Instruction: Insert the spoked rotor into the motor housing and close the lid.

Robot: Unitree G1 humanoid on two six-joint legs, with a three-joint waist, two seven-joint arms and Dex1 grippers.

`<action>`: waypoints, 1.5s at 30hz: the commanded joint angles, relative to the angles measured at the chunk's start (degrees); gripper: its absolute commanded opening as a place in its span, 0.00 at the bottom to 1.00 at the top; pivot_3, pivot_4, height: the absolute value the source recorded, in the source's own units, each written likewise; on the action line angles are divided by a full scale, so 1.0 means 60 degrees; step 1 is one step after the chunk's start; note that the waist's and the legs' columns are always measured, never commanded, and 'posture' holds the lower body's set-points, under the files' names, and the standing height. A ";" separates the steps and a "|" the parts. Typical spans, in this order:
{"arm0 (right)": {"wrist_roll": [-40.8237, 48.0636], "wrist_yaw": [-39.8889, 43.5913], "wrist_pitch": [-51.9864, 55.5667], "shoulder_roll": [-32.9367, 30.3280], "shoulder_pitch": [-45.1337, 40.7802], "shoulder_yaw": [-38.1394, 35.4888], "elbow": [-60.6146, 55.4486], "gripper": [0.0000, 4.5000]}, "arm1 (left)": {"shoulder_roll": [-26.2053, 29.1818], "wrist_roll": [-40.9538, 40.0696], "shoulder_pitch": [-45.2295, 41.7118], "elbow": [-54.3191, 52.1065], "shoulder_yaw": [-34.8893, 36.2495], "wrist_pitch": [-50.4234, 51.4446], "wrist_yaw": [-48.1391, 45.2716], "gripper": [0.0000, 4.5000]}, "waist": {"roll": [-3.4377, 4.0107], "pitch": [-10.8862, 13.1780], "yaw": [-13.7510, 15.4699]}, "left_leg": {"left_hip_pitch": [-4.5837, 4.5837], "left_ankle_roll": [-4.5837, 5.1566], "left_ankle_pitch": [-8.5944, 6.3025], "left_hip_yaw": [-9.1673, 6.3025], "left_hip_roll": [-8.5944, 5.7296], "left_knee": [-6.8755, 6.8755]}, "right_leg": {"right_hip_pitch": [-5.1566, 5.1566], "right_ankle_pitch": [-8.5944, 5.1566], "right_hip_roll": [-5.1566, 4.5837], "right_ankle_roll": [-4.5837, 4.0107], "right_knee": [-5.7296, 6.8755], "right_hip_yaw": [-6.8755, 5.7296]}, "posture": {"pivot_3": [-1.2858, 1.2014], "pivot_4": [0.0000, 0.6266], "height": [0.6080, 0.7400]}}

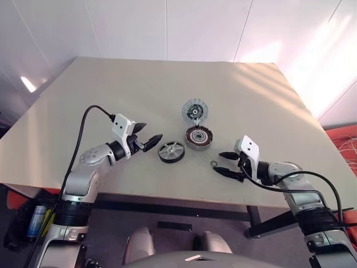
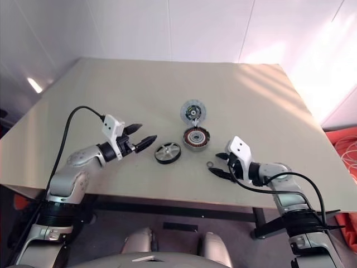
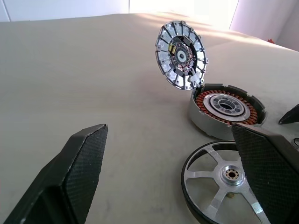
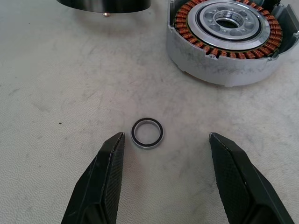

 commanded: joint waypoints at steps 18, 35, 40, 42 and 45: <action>0.0047 0.0286 0.0074 0.0071 -0.0209 0.0254 -0.0129 0.43 | 0.0076 0.0104 0.0015 0.0665 0.0383 -0.1044 -0.0275 1.00 | -0.0001 0.0000 0.0002 | 0.0000 0.0000 0.0000 -0.0002 0.0000 -0.0001 | 0.0004 0.0000 -0.0001 0.0000 -0.0005 -0.0004 | 0.52 0.00 1.00; 0.1970 -0.0355 0.1491 0.0742 -0.1469 -0.1242 -0.0655 0.15 | 0.0163 0.0095 -0.0275 0.0552 0.0461 -0.0767 -0.0066 1.00 | 0.0002 0.0001 -0.0002 | -0.0005 -0.0002 0.0001 -0.0002 -0.0001 -0.0002 | -0.0004 0.0001 -0.0001 -0.0001 -0.0001 -0.0006 | 0.52 0.00 1.00; 0.1993 -0.0535 0.1795 0.0822 -0.1978 -0.1157 -0.0910 0.15 | 0.0126 0.0181 -0.0230 0.0836 0.0450 -0.1073 -0.0115 1.00 | 0.0002 0.0001 0.0029 | -0.0004 -0.0003 0.0002 -0.0004 0.0001 -0.0004 | -0.0001 0.0000 -0.0001 -0.0001 0.0000 -0.0014 | 0.52 0.00 1.00; 0.1830 -0.0513 0.1669 0.0897 -0.2150 -0.0953 -0.0832 0.15 | 0.0132 0.0208 -0.0228 0.1010 0.0460 -0.1236 -0.0162 1.00 | 0.0002 0.0001 0.0040 | -0.0008 -0.0004 0.0002 -0.0004 0.0000 -0.0005 | -0.0001 0.0000 -0.0003 -0.0001 -0.0002 -0.0018 | 0.52 0.00 1.00; 0.1414 -0.0597 0.1348 0.1112 -0.2556 -0.0582 -0.0260 0.15 | 0.0144 0.0271 -0.0277 0.1440 0.0494 -0.1573 -0.0279 1.00 | 0.0002 0.0001 -0.0003 | -0.0010 -0.0006 0.0004 -0.0005 -0.0001 -0.0005 | -0.0004 0.0000 -0.0004 -0.0001 -0.0002 -0.0018 | 0.52 0.00 1.00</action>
